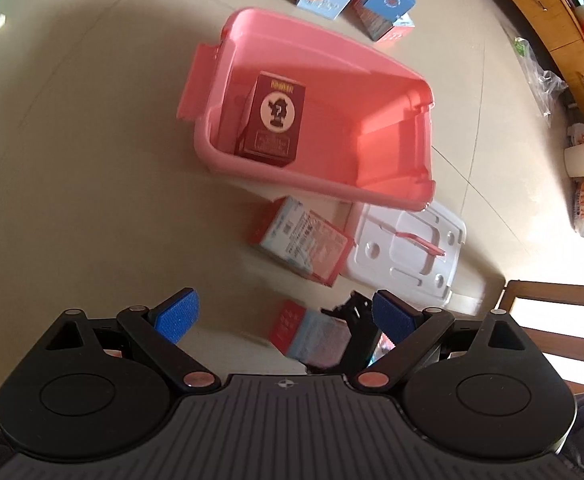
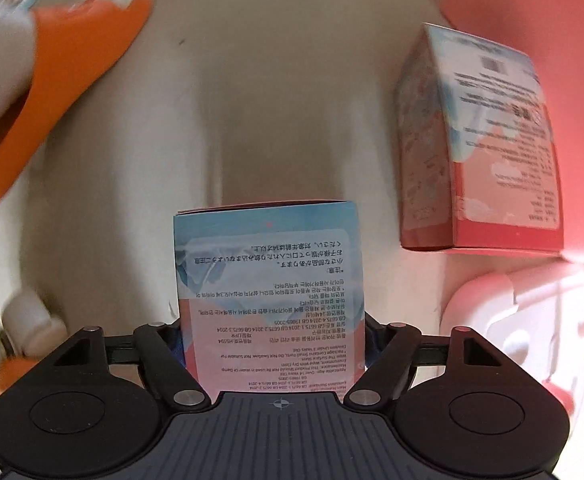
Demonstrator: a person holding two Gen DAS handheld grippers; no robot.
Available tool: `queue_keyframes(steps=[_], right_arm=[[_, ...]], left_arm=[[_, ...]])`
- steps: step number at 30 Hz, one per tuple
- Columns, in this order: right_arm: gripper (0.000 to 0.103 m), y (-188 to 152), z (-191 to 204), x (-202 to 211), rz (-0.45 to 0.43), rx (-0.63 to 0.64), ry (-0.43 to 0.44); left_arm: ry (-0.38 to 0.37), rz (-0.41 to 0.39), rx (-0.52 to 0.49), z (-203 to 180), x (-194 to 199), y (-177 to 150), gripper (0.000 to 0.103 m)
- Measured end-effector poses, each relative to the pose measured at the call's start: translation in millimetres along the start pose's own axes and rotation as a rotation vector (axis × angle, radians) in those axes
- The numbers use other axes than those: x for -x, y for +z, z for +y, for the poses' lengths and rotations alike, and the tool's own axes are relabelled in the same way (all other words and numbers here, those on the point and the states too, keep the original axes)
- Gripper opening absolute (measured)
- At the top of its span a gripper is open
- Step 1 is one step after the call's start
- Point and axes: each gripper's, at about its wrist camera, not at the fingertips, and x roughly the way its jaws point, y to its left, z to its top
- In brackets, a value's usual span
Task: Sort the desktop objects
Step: 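Lower the right gripper onto the flat blue-and-white printed box and close it, then lift the blue-and-white box with the right gripper and carry it over the bin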
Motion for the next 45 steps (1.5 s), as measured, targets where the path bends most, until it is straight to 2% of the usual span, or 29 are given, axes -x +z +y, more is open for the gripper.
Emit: queue_keyframes(steps=[4, 9, 17, 27, 31, 36, 38, 45], right_arm=[[0.069, -6, 8, -1, -0.009, -0.040, -0.007], [0.067, -14, 13, 0, -0.029, -0.165, -0.010], [0.067, -32, 26, 9, -0.048, -0.361, -0.032], [0.067, -48, 49, 49, -0.119, -0.578, -0.100], [0.067, -52, 55, 73, -0.158, -0.641, -0.138], [0.067, -66, 42, 112, -0.235, -0.786, -0.164], [0.067, -57, 13, 133, -0.261, -0.832, -0.174], [0.067, -58, -25, 192, -0.347, -0.918, -0.182]], left_arm=[[0.033, -0.012, -0.021, -1, -1, -2, 0.096], [0.030, -0.009, -0.021, -1, 0, -3, 0.096], [0.118, -0.047, -0.061, -4, -5, -5, 0.096], [0.224, -0.102, -0.113, -7, -11, -7, 0.096], [0.213, -0.123, -0.116, -7, -7, -7, 0.096], [0.249, -0.161, -0.129, -1, -6, -6, 0.096], [0.256, -0.156, -0.113, 5, -9, -4, 0.096], [0.251, -0.137, -0.106, 15, -18, -2, 0.096]])
